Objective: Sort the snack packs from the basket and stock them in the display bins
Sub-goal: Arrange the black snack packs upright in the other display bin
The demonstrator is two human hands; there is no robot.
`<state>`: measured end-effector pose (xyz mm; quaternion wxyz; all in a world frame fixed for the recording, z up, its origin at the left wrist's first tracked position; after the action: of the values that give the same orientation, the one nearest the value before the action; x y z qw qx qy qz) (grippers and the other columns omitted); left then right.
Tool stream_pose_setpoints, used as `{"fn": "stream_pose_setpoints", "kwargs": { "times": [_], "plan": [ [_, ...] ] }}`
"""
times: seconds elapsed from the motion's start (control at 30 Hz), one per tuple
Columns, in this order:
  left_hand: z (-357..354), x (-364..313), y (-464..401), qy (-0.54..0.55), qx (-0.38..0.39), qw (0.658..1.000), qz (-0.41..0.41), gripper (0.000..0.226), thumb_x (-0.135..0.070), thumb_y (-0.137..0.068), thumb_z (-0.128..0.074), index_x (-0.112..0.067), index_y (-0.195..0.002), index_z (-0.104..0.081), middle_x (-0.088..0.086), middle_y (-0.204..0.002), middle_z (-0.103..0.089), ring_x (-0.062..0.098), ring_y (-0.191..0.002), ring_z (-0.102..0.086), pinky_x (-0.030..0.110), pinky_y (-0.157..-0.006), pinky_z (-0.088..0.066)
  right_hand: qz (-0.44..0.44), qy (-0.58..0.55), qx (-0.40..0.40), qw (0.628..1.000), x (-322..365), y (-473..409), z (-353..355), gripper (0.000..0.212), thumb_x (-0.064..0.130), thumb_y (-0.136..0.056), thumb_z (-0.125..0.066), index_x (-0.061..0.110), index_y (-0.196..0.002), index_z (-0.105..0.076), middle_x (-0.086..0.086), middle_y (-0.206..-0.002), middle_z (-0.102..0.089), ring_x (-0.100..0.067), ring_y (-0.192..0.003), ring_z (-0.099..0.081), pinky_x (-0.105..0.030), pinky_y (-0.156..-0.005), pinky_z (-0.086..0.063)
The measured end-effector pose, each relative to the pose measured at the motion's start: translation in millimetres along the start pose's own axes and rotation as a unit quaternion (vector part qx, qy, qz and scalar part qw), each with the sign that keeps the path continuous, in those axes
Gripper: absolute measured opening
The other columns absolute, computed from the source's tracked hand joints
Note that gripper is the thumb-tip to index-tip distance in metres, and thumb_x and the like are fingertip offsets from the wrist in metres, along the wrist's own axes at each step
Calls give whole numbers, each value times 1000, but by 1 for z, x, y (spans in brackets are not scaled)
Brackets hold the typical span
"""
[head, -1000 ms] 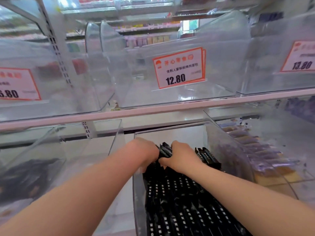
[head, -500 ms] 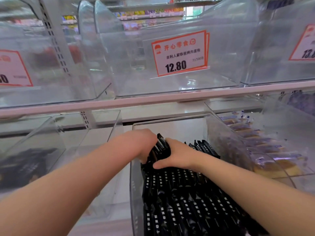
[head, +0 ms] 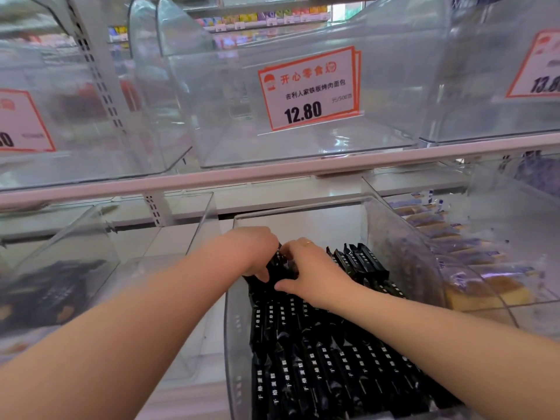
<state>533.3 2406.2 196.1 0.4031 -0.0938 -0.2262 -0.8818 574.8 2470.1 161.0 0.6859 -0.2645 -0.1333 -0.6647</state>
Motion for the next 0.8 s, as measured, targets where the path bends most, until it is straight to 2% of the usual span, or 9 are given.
{"fn": "stream_pose_setpoints", "kwargs": {
  "times": [0.1,0.2,0.33,0.4,0.53,0.6,0.7,0.8],
  "plan": [
    [3,2,-1,-27,-2,1000,-9,48,-38,-84,-64,-4,-117,-54,10,-118,-54,22,-91,-57,30,-73,-43,7,28,5,1000,2,-2,-3,58,29,-83,-67,11,-131,-40,-6,-130,-41,-23,-112,-50,-34,-95,-43],
    [6,6,0,-39,-14,999,8,56,-44,-80,-67,-7,-119,-53,8,-121,-47,25,-99,-57,33,-74,-45,2,40,-2,999,2,-10,-1,54,30,-82,-68,9,-126,-43,-7,-126,-43,-24,-108,-51,-37,-92,-44],
    [4,7,4,-40,-13,999,3,45,-45,-84,-62,-9,-110,-56,1,-90,-51,21,-84,-55,31,-70,-45,-11,6,-16,1000,-3,-12,-5,58,33,-80,-69,11,-128,-43,-6,-125,-45,-23,-110,-50,-34,-91,-43],
    [1,6,5,-41,0,999,-7,39,-42,-87,-58,-10,-110,-56,1,-88,-51,23,-90,-58,32,-73,-46,-17,-19,-16,1000,-8,-9,-7,62,32,-82,-68,14,-135,-40,-4,-131,-44,-21,-116,-48,-31,-96,-40],
    [0,1,12,-46,8,999,-4,37,-41,-90,-52,-13,-113,-57,0,-92,-53,22,-93,-58,31,-72,-45,14,13,82,996,-8,3,-9,77,26,-84,-66,17,-146,-22,-5,-143,-38,-21,-129,-40,-31,-106,-34],
    [2,-2,18,-37,-21,999,-3,38,-41,-91,-50,-13,-115,-56,2,-104,-56,23,-101,-57,33,-76,-47,23,47,131,990,-6,12,-5,82,25,-84,-67,15,-148,-15,-7,-146,-34,-23,-132,-37,-35,-109,-32],
    [16,-12,38,-49,-102,993,-41,37,-38,-92,-46,-17,-123,-53,4,-122,-51,24,-118,-45,39,-90,-46,43,114,141,983,4,29,11,70,23,-88,-61,14,-145,-22,-10,-142,-39,-26,-129,-40,-38,-106,-35],
    [28,-35,69,-56,-161,980,-105,34,-35,-94,-40,-20,-122,-52,3,-119,-52,23,-117,-45,36,-86,-41,76,157,107,979,22,59,42,41,27,-91,-55,15,-129,-46,-5,-125,-55,-22,-116,-51,-30,-94,-40]
  ]
}}
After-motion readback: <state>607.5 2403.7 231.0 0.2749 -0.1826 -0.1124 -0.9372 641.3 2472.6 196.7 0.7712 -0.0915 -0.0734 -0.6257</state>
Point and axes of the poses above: each hand's wrist, its own y-axis away from the middle knuckle, its own z-axis out of the back of the hand, x = y × z, the point moved 7 cm from there along -y, towards the middle knuckle
